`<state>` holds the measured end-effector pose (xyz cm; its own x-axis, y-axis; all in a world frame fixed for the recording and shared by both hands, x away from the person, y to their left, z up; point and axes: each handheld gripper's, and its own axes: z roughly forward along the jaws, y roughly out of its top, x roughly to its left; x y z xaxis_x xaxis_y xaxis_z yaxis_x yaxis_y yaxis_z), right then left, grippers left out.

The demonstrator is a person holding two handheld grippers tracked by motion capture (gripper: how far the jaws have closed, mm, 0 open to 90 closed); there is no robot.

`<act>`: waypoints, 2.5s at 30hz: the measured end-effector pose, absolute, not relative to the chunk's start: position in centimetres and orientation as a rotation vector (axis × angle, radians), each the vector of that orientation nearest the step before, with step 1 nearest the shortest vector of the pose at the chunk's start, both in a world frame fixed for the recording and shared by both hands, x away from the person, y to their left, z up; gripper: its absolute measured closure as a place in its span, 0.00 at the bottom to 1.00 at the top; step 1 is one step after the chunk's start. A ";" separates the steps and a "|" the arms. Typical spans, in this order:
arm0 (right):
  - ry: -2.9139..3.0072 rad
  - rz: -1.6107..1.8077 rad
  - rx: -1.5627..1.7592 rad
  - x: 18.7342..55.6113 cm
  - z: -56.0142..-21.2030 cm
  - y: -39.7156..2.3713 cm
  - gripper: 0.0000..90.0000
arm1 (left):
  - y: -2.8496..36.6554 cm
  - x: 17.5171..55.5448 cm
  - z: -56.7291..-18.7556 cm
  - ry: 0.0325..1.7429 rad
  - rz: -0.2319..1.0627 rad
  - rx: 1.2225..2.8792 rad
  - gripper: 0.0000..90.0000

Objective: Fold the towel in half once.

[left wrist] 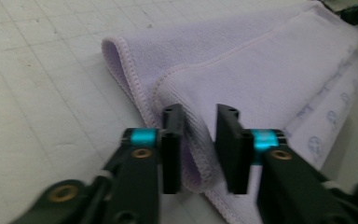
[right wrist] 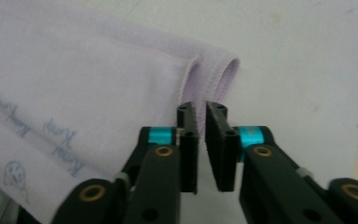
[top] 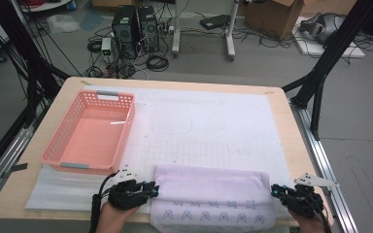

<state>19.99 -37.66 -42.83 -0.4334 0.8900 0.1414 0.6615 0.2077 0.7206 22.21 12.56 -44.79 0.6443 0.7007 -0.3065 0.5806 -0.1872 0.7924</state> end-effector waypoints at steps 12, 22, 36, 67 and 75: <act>2.166 0.983 1.493 23.5 -44.3 -35.8 0.46 | 11.5 25.6 -44.9 1.070 0.254 1.848 0.45; 2.242 0.983 1.393 23.0 -44.1 -35.0 0.85 | 9.9 25.1 -45.3 1.005 0.288 1.961 0.49; 2.260 1.050 1.381 23.0 -44.3 -35.4 0.92 | 9.7 24.5 -45.5 1.073 0.248 1.901 0.88; 2.076 1.216 1.357 32.0 -40.4 -35.5 0.94 | 10.5 34.2 -40.6 1.158 0.344 1.729 0.93; 2.045 1.137 1.384 35.8 -39.9 -35.0 0.94 | 9.7 37.1 -41.1 1.215 0.365 1.723 0.93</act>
<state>35.82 -34.99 -39.91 -0.4162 0.9040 0.0980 0.5603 0.1701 0.8107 37.14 9.71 -41.11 0.4590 0.8473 -0.2672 0.5603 -0.0428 0.8272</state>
